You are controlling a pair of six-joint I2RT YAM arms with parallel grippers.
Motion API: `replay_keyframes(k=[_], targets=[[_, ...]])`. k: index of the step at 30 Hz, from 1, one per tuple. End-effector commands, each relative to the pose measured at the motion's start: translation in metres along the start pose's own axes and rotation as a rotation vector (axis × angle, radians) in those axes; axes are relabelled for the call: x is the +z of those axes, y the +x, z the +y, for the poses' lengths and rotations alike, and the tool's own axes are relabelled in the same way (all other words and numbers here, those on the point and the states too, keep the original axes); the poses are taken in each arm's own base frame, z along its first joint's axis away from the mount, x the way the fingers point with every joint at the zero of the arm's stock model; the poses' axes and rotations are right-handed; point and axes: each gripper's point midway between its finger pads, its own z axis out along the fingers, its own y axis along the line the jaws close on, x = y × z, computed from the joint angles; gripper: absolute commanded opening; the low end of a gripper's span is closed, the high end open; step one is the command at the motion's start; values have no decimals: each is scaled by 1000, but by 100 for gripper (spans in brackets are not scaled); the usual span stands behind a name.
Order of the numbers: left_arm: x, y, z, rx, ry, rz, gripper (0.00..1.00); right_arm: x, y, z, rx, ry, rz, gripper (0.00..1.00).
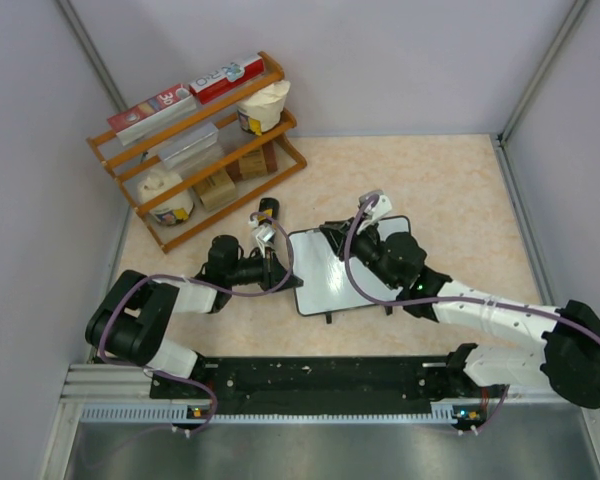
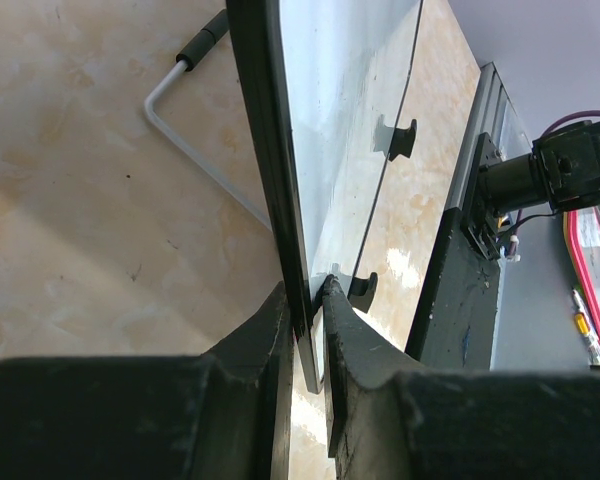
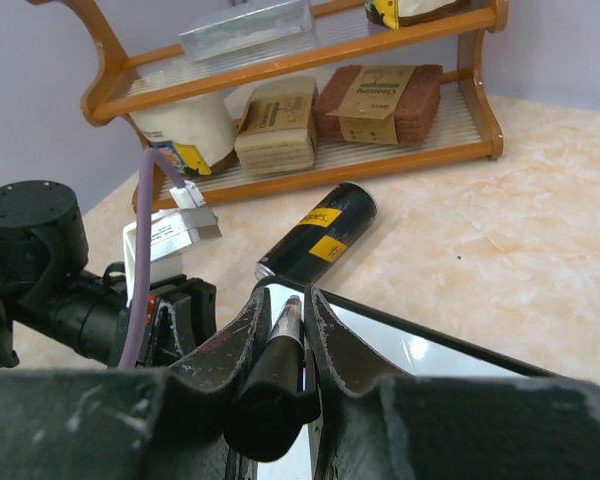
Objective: Write a sentence on the whiteboard
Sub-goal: Write on the whiteboard with the whiteboard.
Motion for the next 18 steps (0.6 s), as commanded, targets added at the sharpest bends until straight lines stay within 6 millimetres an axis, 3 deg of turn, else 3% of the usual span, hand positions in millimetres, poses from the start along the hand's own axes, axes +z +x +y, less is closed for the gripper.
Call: replay_keyframes(k=[1,10,18], targets=[[2,12,5,17,-16,34,0,9,-24,9,2,-4,-71,0],[2,13,6,14,-16,36,0,12,9,-3,-14,37,-8,0],[3,13,7,18,-23,36,0,3,24,-9,-24,46,28,0]])
